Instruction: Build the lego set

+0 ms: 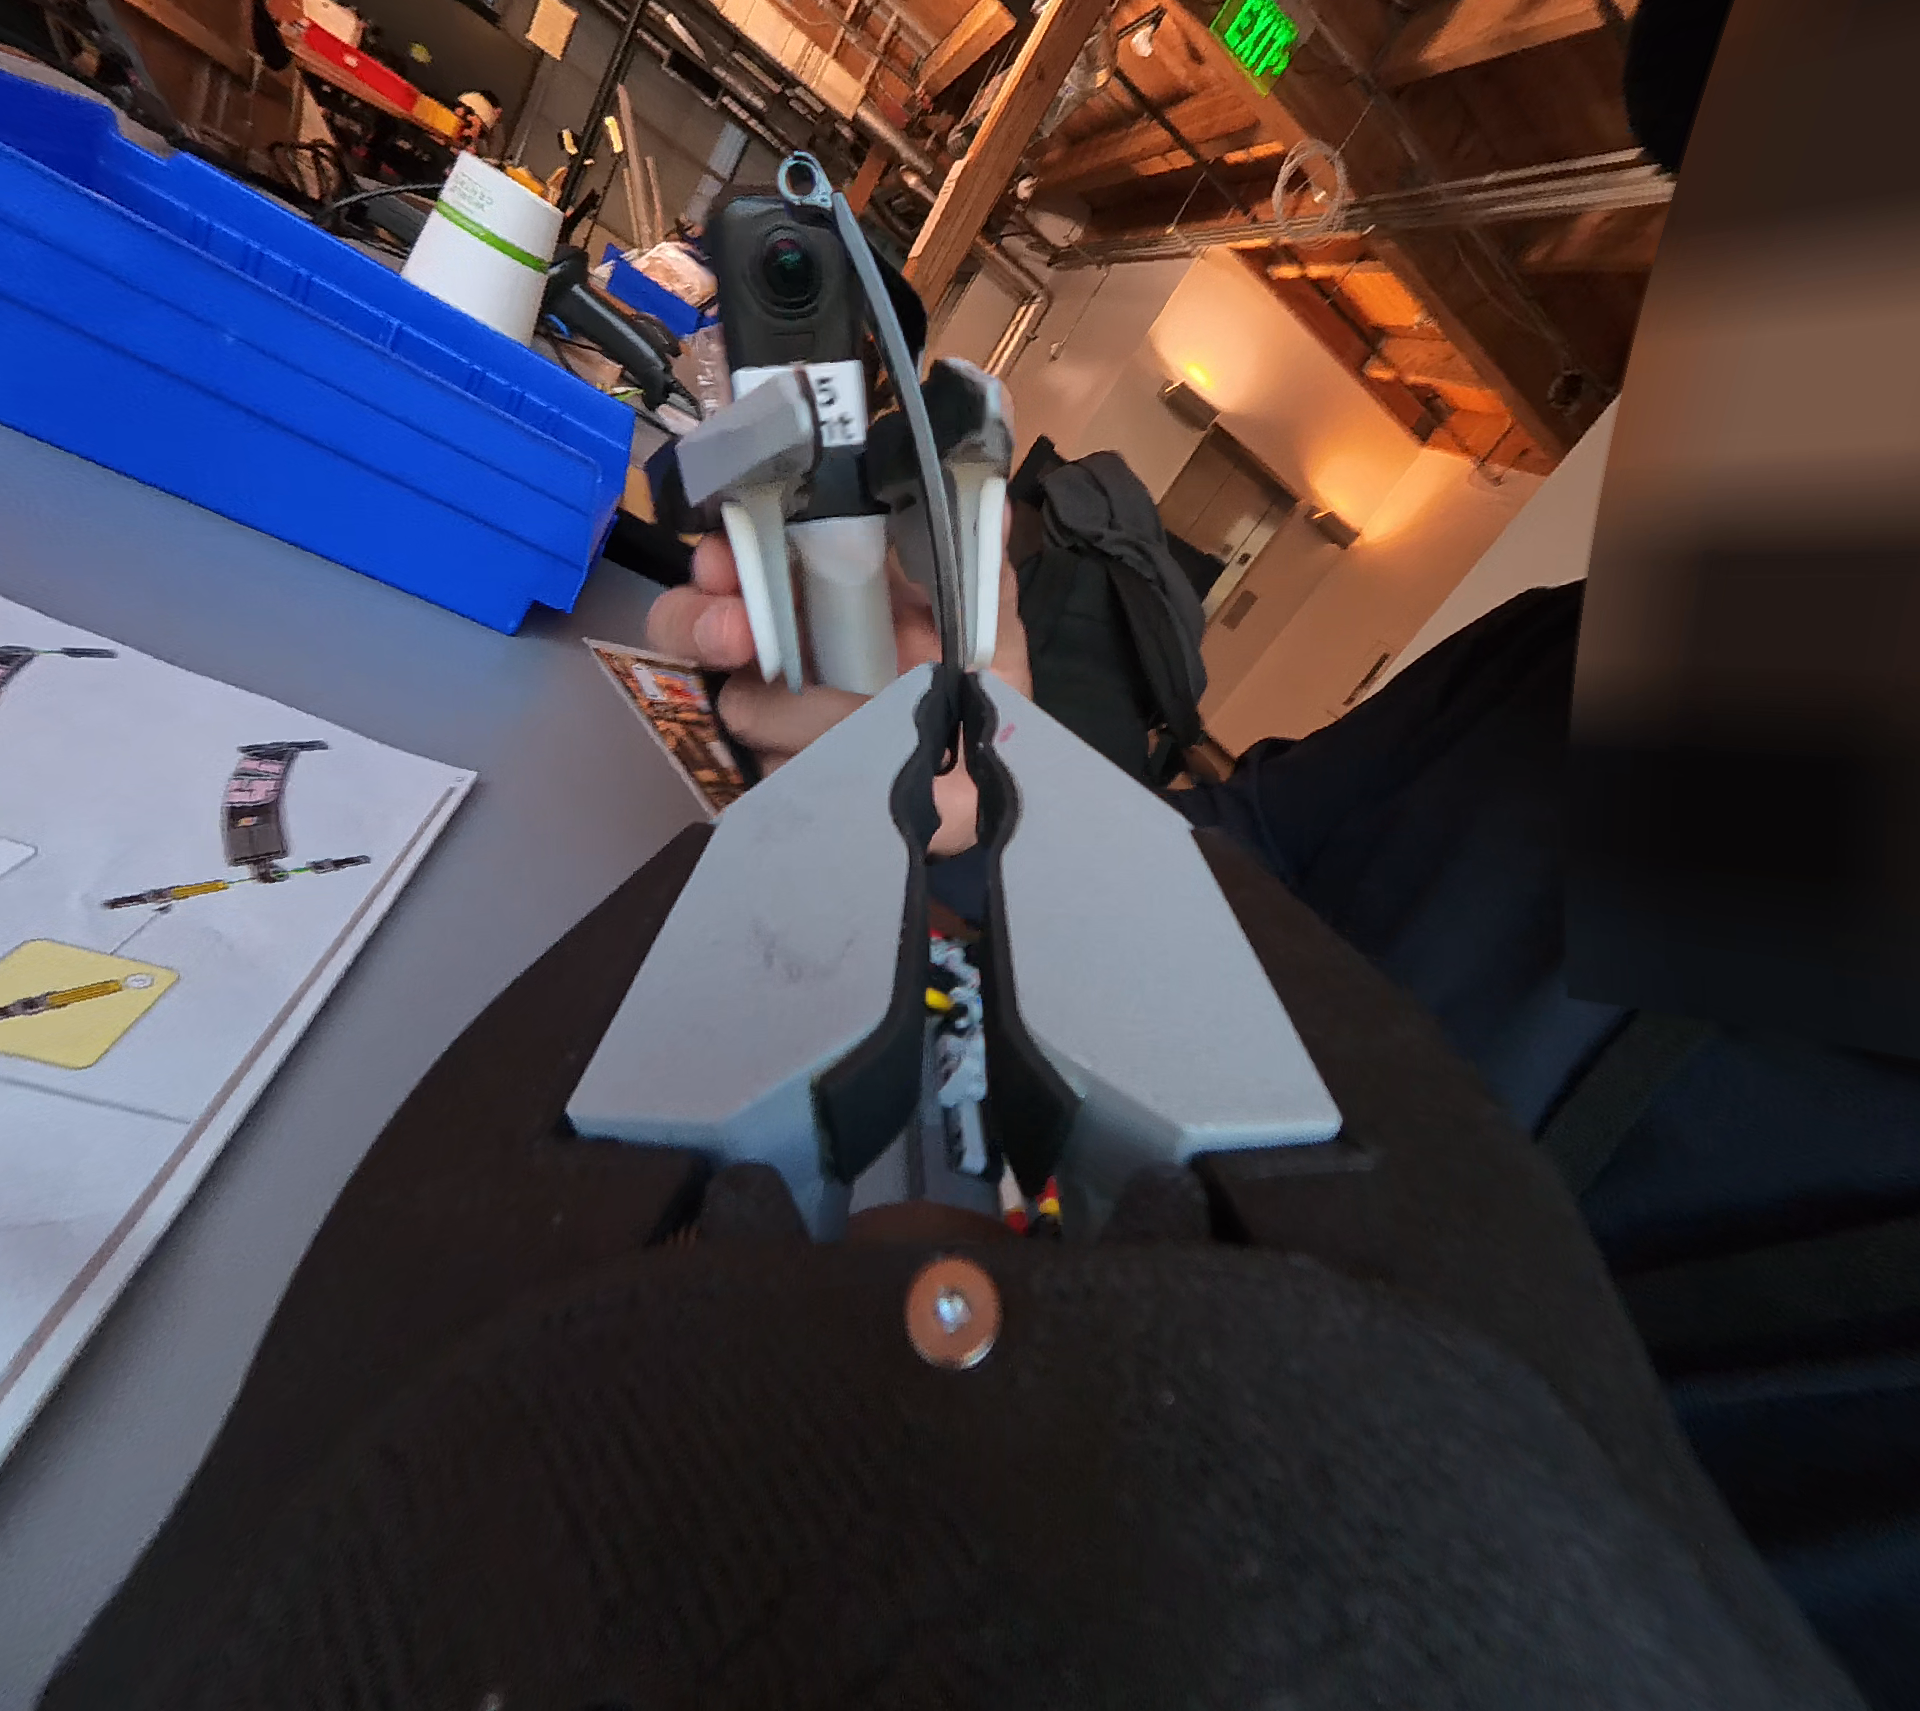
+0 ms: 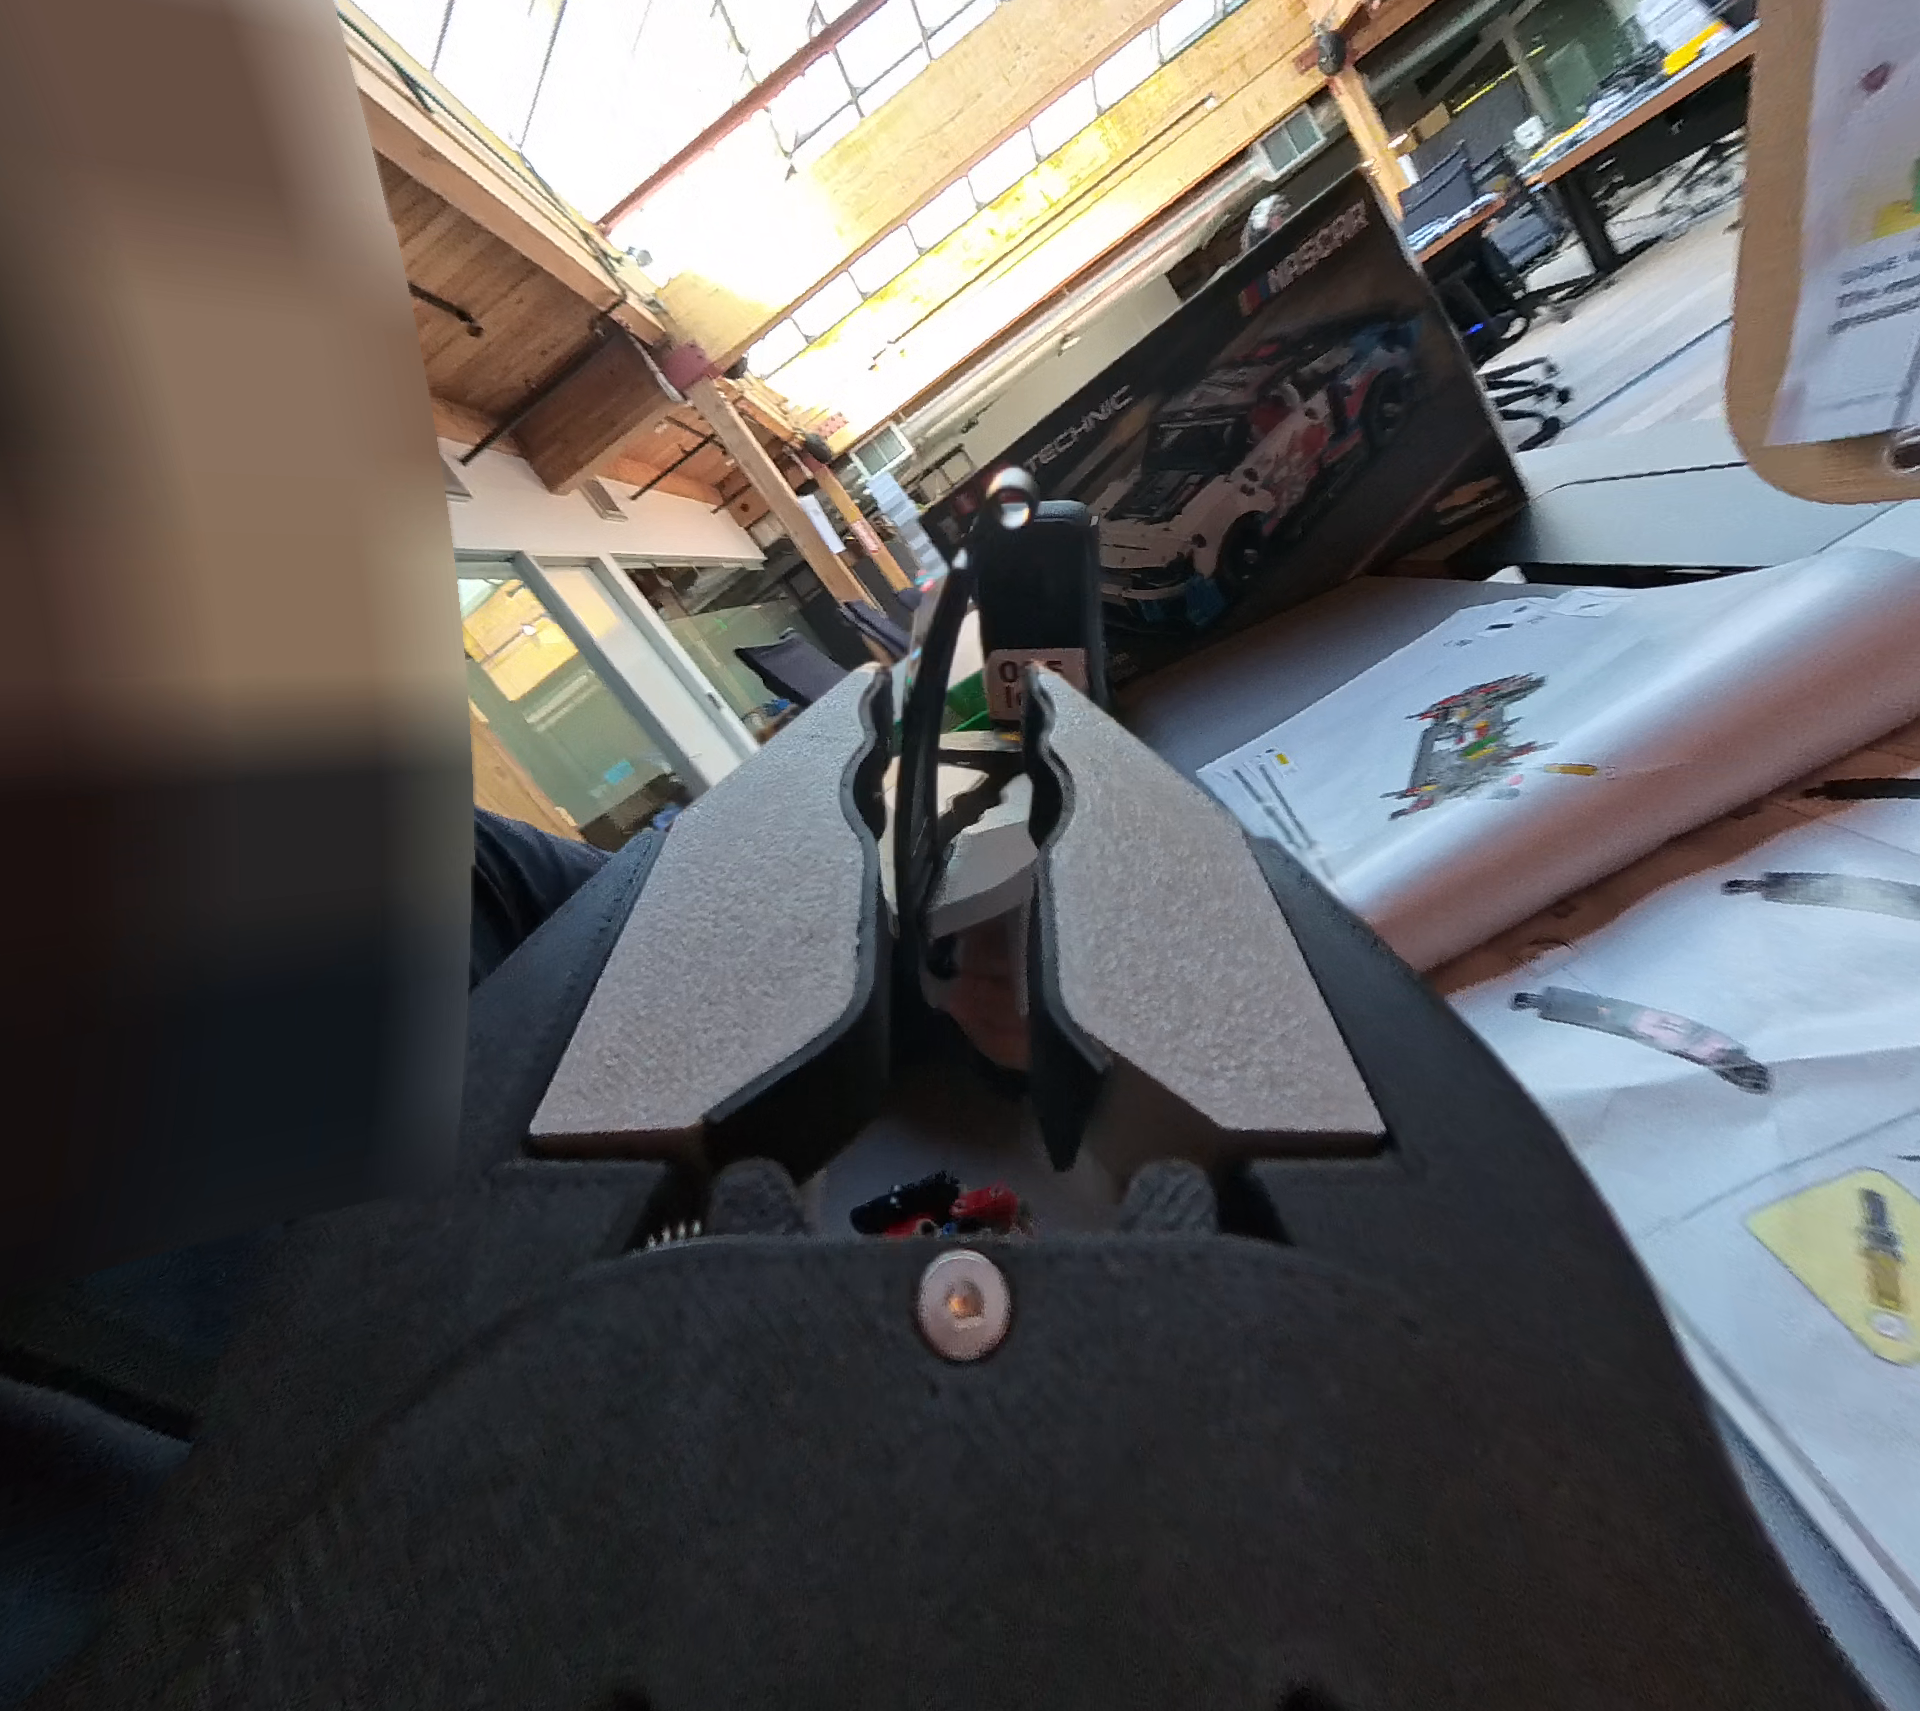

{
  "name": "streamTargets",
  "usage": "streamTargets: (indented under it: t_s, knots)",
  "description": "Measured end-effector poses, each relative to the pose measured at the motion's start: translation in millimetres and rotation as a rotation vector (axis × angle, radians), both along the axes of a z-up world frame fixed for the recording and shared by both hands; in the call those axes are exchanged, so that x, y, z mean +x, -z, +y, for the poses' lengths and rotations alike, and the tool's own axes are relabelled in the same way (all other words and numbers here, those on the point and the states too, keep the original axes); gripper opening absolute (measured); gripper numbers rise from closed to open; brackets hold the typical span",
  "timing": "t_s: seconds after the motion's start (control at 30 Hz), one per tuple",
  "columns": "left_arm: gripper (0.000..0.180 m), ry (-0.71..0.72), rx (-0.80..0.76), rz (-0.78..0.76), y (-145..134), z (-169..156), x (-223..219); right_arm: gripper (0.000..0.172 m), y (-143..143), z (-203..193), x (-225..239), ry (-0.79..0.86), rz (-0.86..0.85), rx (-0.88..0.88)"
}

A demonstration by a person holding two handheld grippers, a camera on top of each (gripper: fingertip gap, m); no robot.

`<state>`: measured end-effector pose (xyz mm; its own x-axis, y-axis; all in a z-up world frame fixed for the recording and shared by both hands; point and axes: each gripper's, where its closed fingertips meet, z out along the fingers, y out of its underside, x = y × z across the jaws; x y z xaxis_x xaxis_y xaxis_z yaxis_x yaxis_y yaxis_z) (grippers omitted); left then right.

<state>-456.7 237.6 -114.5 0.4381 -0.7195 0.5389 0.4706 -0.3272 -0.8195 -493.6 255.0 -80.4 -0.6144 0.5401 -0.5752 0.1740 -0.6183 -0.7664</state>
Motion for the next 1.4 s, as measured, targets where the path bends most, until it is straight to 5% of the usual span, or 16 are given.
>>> streamTargets:
  t_s: [0.13, 0.3, 0.5, 0.63, 0.8, 1.07, 1.4]
  knots:
    - [0.0, -0.073, -0.004, 0.144, 9, 6, -8, 0.025, 0, 31, 8, 0.168, -0.024, 0.18]
    - [0.0, -0.151, -0.046, 0.474, 25, 8, -20, 0.037, 10, 42, 33, 0.271, -0.067, 0.691]
    - [0.0, 0.168, -0.271, 0.656, 68, -30, -8, 0.036, 38, 5, 52, 0.082, -0.095, 1.196]
    - [0.0, 0.358, -0.364, 0.602, 85, -54, -6, 0.031, 82, -31, 55, -0.135, -0.153, 1.275]
    - [0.0, 0.427, -0.492, 0.599, 120, -62, -19, 0.025, 129, -42, 45, -0.221, -0.226, 1.336]
    - [0.0, 0.494, -0.596, 0.622, 152, -72, -21, 0.021, 157, -44, 39, -0.263, -0.23, 1.416]
    - [0.0, 0.521, -0.594, 0.627, 154, -74, -13, 0.014, 168, -49, 44, -0.366, -0.236, 1.496]
